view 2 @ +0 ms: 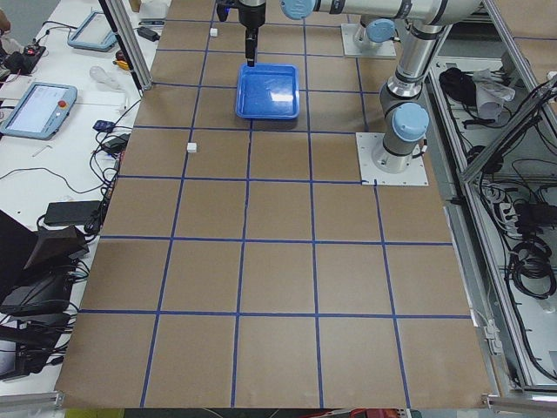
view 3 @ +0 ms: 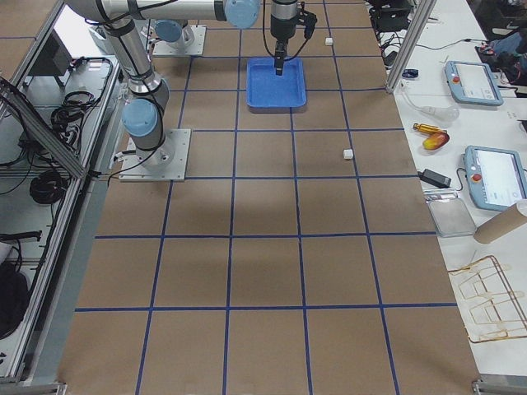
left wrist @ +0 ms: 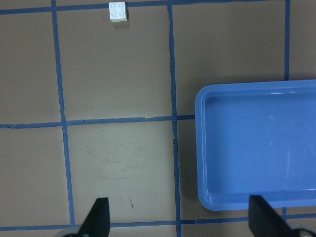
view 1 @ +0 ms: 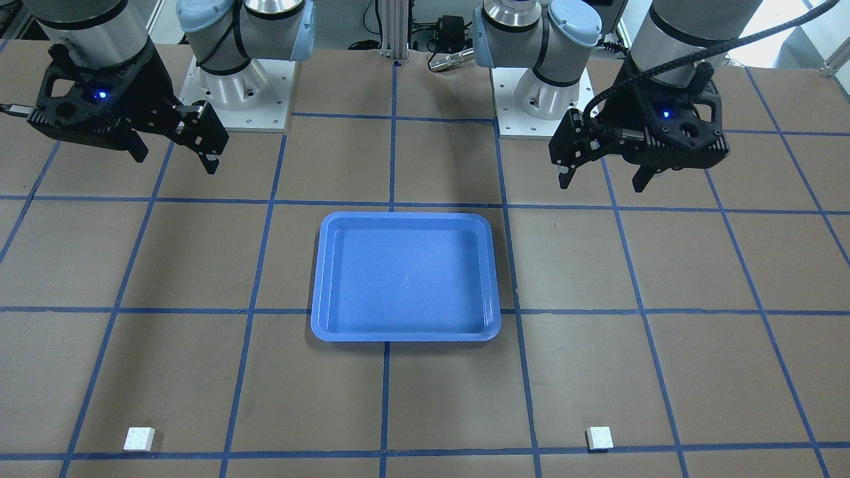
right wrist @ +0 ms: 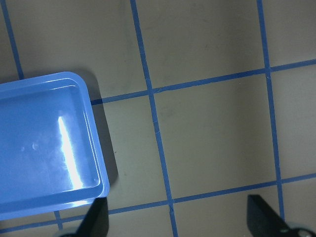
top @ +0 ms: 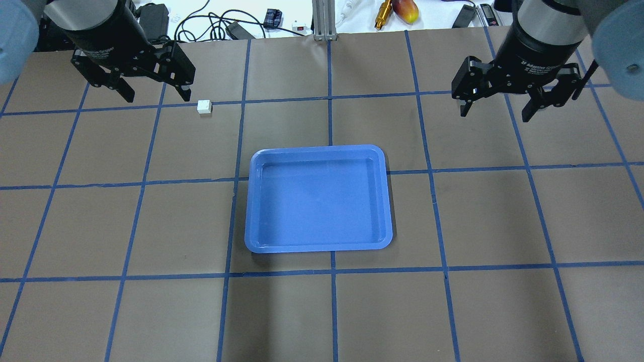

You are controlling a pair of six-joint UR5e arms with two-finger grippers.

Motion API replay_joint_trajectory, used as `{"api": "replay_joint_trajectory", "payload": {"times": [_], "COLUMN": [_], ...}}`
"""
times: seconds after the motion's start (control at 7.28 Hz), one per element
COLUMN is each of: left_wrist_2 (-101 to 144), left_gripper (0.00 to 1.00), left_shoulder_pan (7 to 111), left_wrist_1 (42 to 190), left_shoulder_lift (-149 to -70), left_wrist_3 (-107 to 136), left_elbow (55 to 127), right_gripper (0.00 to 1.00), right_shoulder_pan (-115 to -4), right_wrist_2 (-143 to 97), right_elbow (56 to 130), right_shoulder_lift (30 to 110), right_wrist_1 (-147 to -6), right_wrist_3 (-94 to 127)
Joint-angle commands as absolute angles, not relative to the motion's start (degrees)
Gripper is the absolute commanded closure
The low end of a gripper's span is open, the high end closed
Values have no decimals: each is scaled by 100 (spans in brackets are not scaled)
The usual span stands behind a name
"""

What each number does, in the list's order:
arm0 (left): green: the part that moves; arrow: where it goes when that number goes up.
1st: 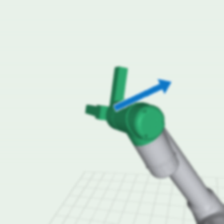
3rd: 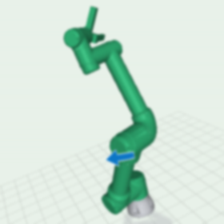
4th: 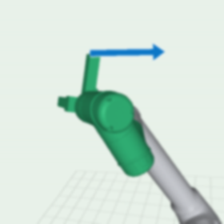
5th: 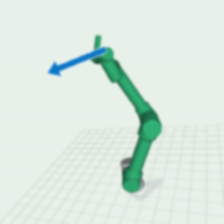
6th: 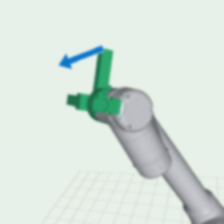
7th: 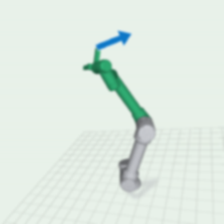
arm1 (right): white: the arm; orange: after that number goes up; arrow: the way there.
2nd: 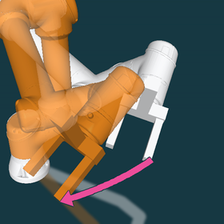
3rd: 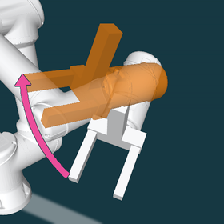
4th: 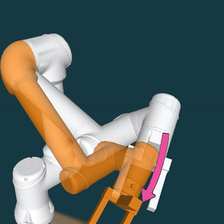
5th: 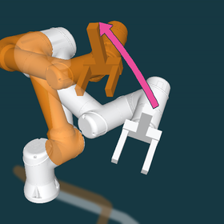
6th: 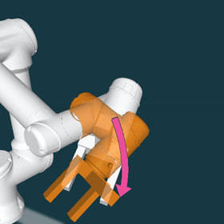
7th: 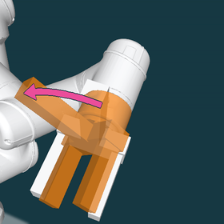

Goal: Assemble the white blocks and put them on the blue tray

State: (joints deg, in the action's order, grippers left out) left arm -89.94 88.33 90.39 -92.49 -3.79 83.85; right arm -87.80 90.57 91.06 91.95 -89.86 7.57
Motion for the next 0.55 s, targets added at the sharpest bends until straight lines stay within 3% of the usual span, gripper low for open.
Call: {"api": "replay_joint_trajectory", "payload": {"times": [0.0, 0.41], "left_wrist_2": [-8991, -8991], "left_gripper": [0, 0], "left_shoulder_pan": [8816, 8815], "left_wrist_1": [9026, 9026], "left_shoulder_lift": [-9255, -9246], "left_wrist_3": [-387, -396], "left_elbow": [8385, 8385], "right_gripper": [0, 0], "right_shoulder_pan": [-8780, -8780], "right_wrist_2": [9053, 9062], "right_elbow": [9097, 9105], "right_shoulder_lift": [9193, 9193], "right_wrist_1": [-9009, -9035], "right_wrist_3": [756, 756]}}
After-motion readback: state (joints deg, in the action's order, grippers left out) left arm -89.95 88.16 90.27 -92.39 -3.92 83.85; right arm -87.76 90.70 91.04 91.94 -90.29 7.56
